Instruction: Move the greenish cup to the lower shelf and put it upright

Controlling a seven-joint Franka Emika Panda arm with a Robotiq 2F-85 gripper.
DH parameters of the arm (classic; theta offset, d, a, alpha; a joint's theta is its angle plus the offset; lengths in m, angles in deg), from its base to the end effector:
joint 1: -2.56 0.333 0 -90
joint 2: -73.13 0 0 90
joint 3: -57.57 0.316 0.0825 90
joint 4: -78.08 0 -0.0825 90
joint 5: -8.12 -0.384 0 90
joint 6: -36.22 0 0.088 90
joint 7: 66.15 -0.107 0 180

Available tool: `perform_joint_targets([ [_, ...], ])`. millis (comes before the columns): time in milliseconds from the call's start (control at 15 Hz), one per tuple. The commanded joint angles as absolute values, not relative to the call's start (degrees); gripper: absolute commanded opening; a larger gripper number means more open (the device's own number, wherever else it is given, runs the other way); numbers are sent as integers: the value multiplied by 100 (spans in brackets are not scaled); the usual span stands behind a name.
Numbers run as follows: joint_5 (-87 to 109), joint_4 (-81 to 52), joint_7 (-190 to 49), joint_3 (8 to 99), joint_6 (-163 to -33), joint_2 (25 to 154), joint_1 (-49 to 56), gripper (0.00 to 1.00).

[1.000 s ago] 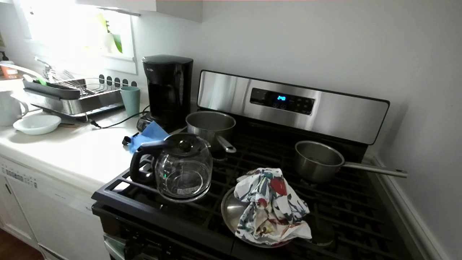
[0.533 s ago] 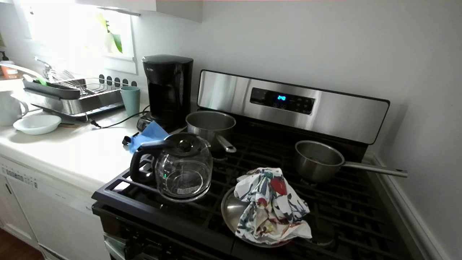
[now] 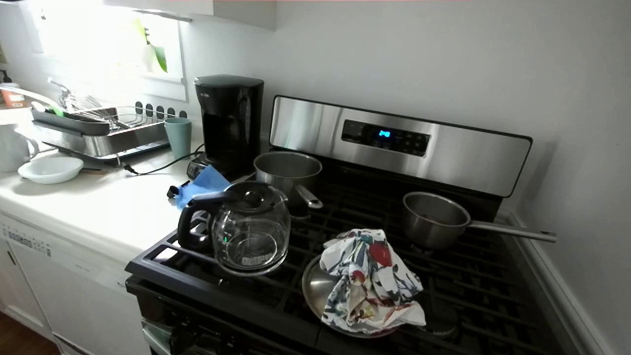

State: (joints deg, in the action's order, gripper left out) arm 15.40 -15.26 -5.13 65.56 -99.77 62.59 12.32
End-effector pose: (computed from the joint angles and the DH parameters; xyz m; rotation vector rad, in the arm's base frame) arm 0.5050 0.1712 0.7941 1.8508 1.6111 1.0663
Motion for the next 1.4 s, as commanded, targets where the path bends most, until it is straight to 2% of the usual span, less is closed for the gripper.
perform_joint_targets([
  [0,1669,-1568,-63,6496,-10325,6342,1259,53],
  [933,1549,-1724,769,6401,-10665,6535,1213,53],
  [1000,1576,-1725,761,6404,-10672,6536,1206,81],
  [1067,1581,-1722,761,6404,-10670,6538,1203,95],
  [1333,1562,-1728,783,6398,-10742,6537,1201,100],
])
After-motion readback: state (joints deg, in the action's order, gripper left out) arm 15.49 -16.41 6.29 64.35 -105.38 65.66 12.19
